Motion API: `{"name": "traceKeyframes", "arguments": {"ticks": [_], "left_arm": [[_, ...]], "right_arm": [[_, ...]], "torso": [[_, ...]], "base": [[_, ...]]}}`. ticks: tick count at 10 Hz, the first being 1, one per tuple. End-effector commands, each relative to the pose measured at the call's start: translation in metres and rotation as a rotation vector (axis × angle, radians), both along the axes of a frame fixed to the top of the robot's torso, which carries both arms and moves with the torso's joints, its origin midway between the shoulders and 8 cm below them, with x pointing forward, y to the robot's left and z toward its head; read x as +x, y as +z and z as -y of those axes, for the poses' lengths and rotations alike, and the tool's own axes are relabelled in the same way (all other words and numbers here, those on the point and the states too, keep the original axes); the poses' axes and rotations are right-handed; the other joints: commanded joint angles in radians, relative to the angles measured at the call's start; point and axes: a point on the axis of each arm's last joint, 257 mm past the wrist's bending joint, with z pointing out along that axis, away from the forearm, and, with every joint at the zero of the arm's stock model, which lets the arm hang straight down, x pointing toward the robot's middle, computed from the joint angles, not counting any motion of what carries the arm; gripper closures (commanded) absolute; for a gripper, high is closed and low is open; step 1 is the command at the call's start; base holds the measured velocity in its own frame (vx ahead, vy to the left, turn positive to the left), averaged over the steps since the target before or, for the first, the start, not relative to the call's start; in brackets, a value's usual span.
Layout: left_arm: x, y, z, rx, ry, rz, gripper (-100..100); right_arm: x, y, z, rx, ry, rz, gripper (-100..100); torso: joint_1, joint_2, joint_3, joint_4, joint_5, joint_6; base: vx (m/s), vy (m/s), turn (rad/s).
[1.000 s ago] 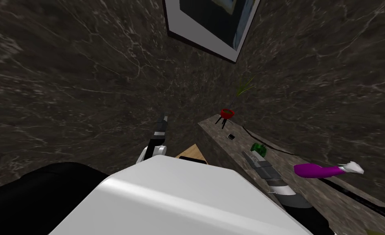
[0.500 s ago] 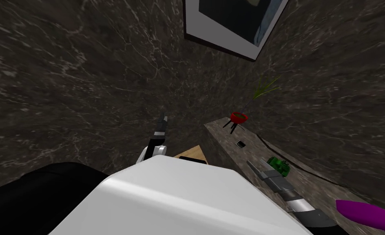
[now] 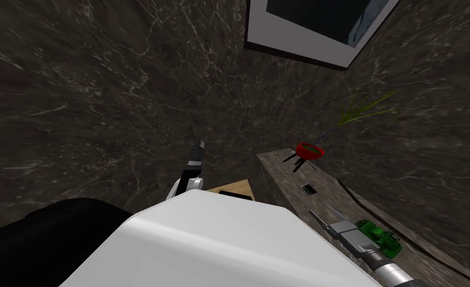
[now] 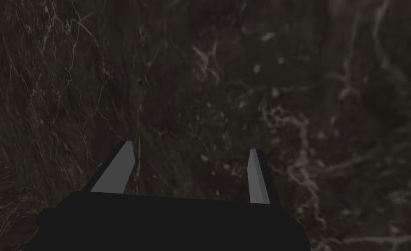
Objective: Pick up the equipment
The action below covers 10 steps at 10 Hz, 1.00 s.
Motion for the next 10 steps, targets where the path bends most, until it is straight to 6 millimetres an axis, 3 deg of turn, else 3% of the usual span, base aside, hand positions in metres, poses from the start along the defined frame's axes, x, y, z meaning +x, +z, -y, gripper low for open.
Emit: {"name": "traceKeyframes", "arguments": {"ticks": [1, 2, 3, 4, 5, 6, 7, 8, 9, 10], "left_arm": [[0.0, 0.0, 0.0, 0.0, 0.0, 0.0, 0], [0.0, 0.0, 0.0, 0.0, 0.0, 0.0, 0], [0.0, 0.0, 0.0, 0.0, 0.0, 0.0, 0], [0.0, 0.0, 0.0, 0.0, 0.0, 0.0, 0], [0.0, 0.0, 0.0, 0.0, 0.0, 0.0, 0], [0.0, 0.0, 0.0, 0.0, 0.0, 0.0, 0], [0.0, 0.0, 0.0, 0.0, 0.0, 0.0, 0], [0.0, 0.0, 0.0, 0.0, 0.0, 0.0, 0], [0.0, 0.0, 0.0, 0.0, 0.0, 0.0, 0], [0.0, 0.0, 0.0, 0.0, 0.0, 0.0, 0]], "right_arm": [[-0.024, -0.011, 0.018, -0.087, 0.028, -0.077, -100], [-0.025, -0.011, 0.018, -0.105, 0.037, -0.075, -100], [-0.046, -0.021, 0.034, -0.168, 0.059, -0.146, -100], [-0.046, -0.021, 0.034, -0.185, 0.069, -0.142, -100], [-0.068, -0.029, 0.049, -0.245, 0.095, -0.212, -100], [-0.068, -0.029, 0.049, -0.26, 0.104, -0.209, -100], [-0.089, -0.036, 0.062, -0.315, 0.136, -0.276, -100], [-0.09, -0.036, 0.063, -0.33, 0.143, -0.275, -100], [-0.112, -0.042, 0.077, -0.378, 0.173, -0.344, -100], [-0.112, -0.042, 0.077, -0.394, 0.185, -0.341, -100]], "torso": [[0.0, 0.0, 0.0, 0.0, 0.0, 0.0], [0.0, 0.0, 0.0, 0.0, 0.0, -0.001], [0.0, 0.0, 0.0, 0.0, 0.0, 0.0], [0.0, 0.0, 0.0, 0.0, 0.0, -0.001], [0.0, 0.0, 0.0, 0.0, 0.0, 0.0], [0.0, 0.0, 0.0, 0.0, 0.0, -0.001], [0.0, 0.0, 0.0, 0.0, 0.0, 0.0], [0.0, 0.0, 0.0, 0.0, 0.0, -0.001], [0.0, 0.0, 0.0, 0.0, 0.0, 0.001], [0.0, 0.0, 0.0, 0.0, 0.0, 0.0]], "base": [[-0.002, -0.013, 0.379], [-0.004, -0.018, 0.234], [-0.008, -0.012, 0.382], [-0.007, -0.018, 0.231], [-0.007, -0.012, 0.4], [-0.005, -0.02, 0.27], [-0.011, -0.017, 0.393], [-0.011, -0.02, 0.257], [-0.015, -0.015, 0.395], [-0.012, -0.022, 0.208]]}}
